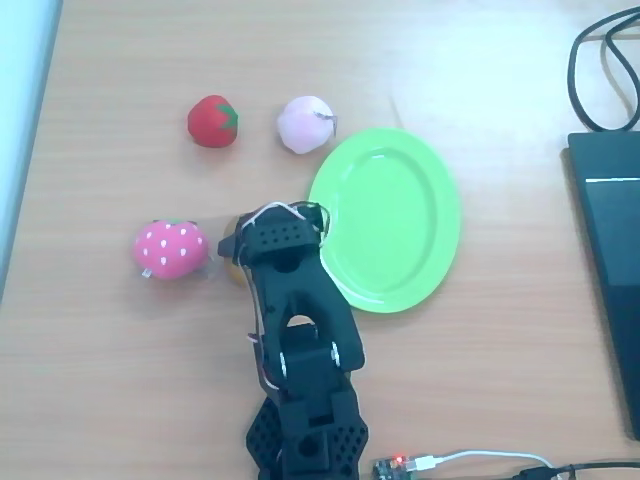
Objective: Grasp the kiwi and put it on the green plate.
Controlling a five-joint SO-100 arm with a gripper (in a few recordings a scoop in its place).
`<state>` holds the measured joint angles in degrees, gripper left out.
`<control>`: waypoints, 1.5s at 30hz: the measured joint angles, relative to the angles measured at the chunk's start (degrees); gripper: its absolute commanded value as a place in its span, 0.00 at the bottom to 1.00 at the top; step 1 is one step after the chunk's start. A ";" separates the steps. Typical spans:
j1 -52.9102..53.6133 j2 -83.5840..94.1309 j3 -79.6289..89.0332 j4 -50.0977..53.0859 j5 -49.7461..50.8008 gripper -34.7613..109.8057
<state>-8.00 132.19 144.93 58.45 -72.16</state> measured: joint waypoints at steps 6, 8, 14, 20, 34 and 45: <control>1.32 -2.72 0.00 -3.16 -1.32 0.50; 1.58 -3.78 0.00 -3.87 -1.32 0.50; 2.55 -5.98 -0.09 -6.68 -2.46 0.48; 3.52 -6.77 -0.09 -7.82 -2.02 0.43; 3.25 -5.45 0.09 -8.17 -2.02 0.42; 3.43 -4.22 -1.58 -8.09 -1.41 0.42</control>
<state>-4.57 127.97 143.35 50.36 -73.56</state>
